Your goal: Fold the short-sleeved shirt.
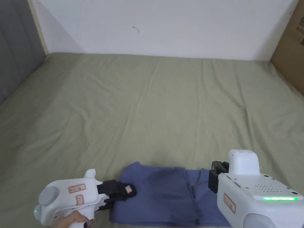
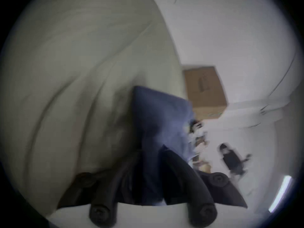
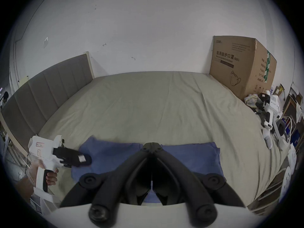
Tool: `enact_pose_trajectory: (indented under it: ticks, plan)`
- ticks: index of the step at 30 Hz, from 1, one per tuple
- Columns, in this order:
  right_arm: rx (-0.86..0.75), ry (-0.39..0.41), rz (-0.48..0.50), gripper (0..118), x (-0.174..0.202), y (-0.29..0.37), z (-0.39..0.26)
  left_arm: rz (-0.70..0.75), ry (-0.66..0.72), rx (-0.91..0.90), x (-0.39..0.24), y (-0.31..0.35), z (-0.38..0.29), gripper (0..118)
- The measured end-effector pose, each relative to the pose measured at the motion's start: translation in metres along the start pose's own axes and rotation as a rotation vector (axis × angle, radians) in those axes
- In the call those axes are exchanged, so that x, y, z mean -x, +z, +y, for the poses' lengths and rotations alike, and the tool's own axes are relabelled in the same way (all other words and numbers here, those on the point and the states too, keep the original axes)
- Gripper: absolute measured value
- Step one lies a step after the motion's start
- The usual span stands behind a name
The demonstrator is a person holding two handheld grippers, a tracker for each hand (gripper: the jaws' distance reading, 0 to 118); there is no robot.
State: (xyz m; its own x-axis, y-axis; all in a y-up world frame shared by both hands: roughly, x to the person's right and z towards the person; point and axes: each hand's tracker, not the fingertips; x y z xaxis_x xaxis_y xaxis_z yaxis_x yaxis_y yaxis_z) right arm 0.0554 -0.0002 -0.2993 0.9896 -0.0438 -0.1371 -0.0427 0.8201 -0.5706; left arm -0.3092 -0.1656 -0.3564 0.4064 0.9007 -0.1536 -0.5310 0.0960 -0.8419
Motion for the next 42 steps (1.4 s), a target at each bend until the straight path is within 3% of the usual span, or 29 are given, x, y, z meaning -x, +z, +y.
enact_pose_trajectory:
  ticks: [1,4,9,16,22,28,32,39,42]
  plan:
    - [0.001,0.006,-0.005,1,0.0,0.0,0.0,0.125,-0.107,0.035,0.0,-0.002,-0.004,10]
    - [0.003,0.015,-0.005,1,0.0,0.001,0.001,-0.006,-0.048,0.014,-0.001,0.015,0.004,10]
    - [0.001,-0.004,0.0,1,0.0,0.002,0.003,0.132,-0.213,0.029,-0.017,0.057,0.017,10]
    - [-0.003,-0.019,0.037,1,0.007,0.006,0.0,0.306,-0.212,-0.041,-0.025,0.138,0.026,10]
    - [-0.006,-0.022,0.056,1,0.005,0.011,-0.004,0.357,-0.244,-0.069,-0.062,0.15,0.011,10]
    - [-0.032,-0.041,0.047,1,-0.015,0.02,-0.004,0.416,-0.405,-0.033,-0.156,0.122,-0.001,10]
    - [-0.063,-0.112,0.042,1,-0.039,0.03,-0.003,0.471,-0.475,-0.005,-0.217,0.079,-0.015,10]
    - [-0.082,-0.173,-0.001,1,-0.086,0.042,-0.01,0.515,-0.593,0.1,-0.254,-0.038,-0.046,10]
    - [-0.074,-0.201,-0.026,1,-0.107,0.044,-0.019,0.487,-0.58,0.18,-0.249,-0.092,-0.067,10]
